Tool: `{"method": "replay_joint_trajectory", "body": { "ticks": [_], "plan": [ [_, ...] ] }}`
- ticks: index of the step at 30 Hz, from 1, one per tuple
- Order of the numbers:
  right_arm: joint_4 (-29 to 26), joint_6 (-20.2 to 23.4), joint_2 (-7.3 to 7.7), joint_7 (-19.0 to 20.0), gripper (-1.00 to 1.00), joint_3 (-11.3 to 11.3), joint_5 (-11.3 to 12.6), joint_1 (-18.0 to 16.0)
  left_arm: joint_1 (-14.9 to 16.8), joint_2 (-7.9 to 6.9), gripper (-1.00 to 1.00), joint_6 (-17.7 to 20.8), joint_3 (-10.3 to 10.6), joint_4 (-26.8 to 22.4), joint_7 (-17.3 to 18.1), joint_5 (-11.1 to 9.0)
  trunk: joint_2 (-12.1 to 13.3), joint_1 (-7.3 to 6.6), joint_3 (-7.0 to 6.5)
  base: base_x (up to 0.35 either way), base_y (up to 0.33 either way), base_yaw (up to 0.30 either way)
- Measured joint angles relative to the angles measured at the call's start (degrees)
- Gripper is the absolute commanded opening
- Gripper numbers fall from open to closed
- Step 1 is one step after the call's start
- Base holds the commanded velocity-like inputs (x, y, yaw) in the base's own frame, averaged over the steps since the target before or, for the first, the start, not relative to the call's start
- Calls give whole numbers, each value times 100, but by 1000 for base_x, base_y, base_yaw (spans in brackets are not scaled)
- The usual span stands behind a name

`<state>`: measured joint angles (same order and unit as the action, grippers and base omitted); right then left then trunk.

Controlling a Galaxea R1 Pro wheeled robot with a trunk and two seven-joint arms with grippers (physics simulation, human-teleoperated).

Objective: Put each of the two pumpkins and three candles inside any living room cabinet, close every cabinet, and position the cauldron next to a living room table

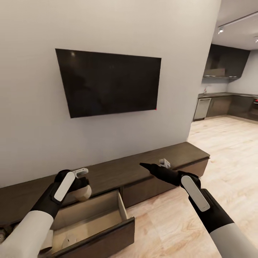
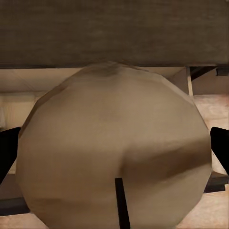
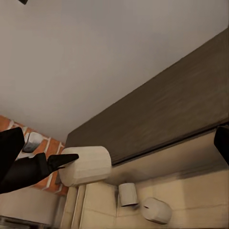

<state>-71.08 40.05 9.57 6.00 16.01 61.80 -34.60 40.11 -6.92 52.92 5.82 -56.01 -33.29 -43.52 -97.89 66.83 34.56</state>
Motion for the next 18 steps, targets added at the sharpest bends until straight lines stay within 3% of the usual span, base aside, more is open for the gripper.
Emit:
{"method": "replay_joint_trajectory", "body": {
  "ticks": [6,18],
  "plan": [
    [-2,-5,0,2,100,-5,5,1,1,3,-100,-7,-2,-15,-6,-17,0,2,0,141,-133,46],
    [-1,-5,23,12,100,-5,4,1,1,12,-100,-3,5,-36,-67,-11,-78,46,36,9,-9,2]
  ]
}}
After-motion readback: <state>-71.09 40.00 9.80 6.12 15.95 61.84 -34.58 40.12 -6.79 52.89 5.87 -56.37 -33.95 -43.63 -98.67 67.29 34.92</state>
